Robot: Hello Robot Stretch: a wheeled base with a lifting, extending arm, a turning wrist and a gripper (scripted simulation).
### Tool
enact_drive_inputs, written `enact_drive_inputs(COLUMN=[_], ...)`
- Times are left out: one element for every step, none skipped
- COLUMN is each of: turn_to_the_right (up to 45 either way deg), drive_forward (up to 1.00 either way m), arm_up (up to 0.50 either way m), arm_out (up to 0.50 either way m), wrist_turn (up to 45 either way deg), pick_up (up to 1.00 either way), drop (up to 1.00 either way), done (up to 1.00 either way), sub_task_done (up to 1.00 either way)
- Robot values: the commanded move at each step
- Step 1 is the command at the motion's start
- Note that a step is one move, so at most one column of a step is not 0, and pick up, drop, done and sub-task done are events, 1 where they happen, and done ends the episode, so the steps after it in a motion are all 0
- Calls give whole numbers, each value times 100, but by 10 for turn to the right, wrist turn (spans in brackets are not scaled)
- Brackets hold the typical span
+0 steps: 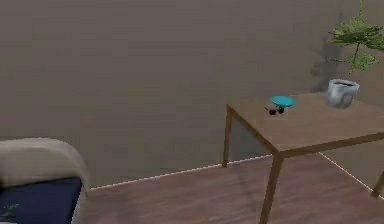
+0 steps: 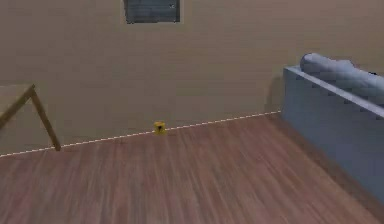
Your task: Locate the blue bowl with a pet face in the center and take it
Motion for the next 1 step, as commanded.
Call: enact_drive_inputs(turn_to_the_right=[0], drive_forward=[65], arm_up=[0], arm_out=[0], wrist_turn=[0], pick_up=[0], drop=[0], done=[0], sub_task_done=[0])
